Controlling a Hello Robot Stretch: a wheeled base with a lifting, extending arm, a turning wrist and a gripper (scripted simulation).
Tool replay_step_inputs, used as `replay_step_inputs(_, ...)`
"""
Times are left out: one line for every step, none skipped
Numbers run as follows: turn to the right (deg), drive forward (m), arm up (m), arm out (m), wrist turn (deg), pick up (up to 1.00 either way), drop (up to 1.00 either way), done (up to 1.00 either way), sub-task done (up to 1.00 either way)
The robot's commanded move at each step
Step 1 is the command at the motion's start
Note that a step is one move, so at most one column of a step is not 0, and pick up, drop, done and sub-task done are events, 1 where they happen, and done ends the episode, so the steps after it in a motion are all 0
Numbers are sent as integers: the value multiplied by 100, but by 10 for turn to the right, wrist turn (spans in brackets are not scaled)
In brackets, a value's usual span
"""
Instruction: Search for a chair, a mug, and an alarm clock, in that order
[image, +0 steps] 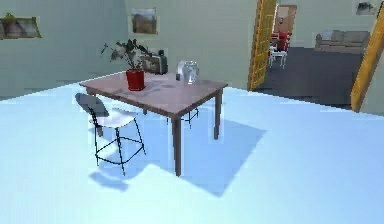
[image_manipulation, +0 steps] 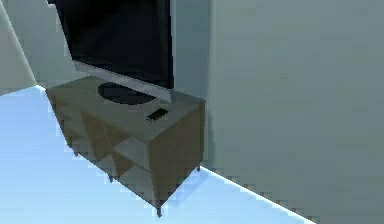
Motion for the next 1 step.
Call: replay_step_inputs(60, 0, 0, 0, 0, 0, 0, 0, 0)
